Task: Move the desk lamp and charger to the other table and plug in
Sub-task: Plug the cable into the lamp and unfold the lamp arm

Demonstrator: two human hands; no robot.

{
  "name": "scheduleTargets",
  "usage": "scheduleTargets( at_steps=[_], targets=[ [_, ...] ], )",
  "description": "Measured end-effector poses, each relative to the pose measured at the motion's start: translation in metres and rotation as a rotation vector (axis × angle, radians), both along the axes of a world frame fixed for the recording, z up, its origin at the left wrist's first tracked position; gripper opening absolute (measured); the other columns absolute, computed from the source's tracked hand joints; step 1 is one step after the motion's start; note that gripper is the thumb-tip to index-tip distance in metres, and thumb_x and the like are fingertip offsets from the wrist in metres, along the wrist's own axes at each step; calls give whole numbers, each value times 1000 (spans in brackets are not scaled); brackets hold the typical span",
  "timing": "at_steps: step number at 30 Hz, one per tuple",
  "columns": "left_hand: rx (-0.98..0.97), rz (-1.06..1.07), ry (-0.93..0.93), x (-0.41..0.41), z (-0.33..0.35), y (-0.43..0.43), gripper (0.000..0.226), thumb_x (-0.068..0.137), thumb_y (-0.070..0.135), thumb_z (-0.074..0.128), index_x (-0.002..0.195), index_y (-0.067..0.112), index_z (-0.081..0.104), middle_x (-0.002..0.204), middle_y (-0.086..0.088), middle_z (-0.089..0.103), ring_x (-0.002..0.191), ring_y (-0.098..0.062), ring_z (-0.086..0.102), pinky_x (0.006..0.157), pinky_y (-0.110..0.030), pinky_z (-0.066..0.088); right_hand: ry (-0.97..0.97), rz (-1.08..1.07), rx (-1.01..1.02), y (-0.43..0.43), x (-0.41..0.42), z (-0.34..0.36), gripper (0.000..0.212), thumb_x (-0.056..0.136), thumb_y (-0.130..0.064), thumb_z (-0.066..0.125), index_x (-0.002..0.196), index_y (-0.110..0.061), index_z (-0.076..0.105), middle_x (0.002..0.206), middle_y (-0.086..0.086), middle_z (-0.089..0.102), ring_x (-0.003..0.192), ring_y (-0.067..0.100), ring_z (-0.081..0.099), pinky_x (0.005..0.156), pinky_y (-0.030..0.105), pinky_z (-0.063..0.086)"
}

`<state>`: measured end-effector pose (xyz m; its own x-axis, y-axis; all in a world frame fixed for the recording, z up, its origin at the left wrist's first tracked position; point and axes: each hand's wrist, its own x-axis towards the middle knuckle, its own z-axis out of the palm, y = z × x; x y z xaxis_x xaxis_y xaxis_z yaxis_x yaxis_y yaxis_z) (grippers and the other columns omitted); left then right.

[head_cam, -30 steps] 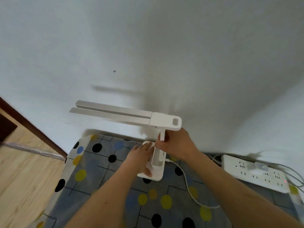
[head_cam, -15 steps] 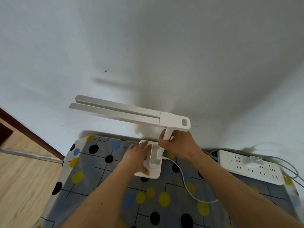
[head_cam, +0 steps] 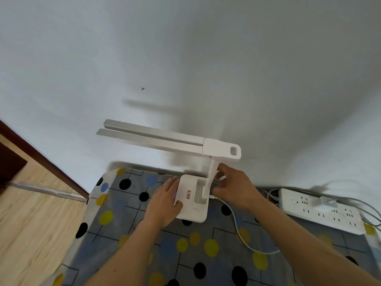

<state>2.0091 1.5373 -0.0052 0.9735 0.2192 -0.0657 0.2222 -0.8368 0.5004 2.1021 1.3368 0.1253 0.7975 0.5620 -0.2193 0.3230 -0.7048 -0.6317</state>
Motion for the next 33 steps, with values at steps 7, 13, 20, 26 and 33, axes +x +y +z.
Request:
scheduleTargets(
  at_steps=[7,13,20,26,33],
  targets=[
    [40,22,120,-12,-1,-16,63,93,21,45,150,20,19,158,0,20,131,-22,41,102,-34,42,-29,-43,41,-1,-17,-24,52,81,-24,63,130,-27,45,121,0,62,101,17,61,87,33,51],
    [183,-27,73,-15,-1,-21,55,98,27,36,150,21,19,160,-2,11,143,-23,21,109,-34,34,-84,-85,102,13,-16,-33,50,82,-28,63,129,-27,43,99,-7,63,88,12,60,74,25,49],
    [369,-86,159,-21,-5,-21,53,101,38,23,151,24,15,161,-3,-10,147,-21,-14,119,-43,2,-95,-74,74,7,-16,-41,47,83,-30,63,126,-29,43,113,-2,65,95,17,63,79,32,53],
    [405,-40,129,-17,2,-25,46,97,36,32,141,26,37,161,-3,8,148,-19,4,115,-45,12,-109,-107,-16,4,-13,-49,42,82,-30,60,119,-31,41,114,-5,59,97,21,58,71,29,41],
    [370,-55,167,-15,1,-24,53,98,36,27,149,24,21,161,1,8,147,-15,6,116,-43,9,-106,-74,-67,4,-11,-49,41,84,-29,55,121,-31,39,116,0,59,100,25,57,73,29,41]
  ],
)
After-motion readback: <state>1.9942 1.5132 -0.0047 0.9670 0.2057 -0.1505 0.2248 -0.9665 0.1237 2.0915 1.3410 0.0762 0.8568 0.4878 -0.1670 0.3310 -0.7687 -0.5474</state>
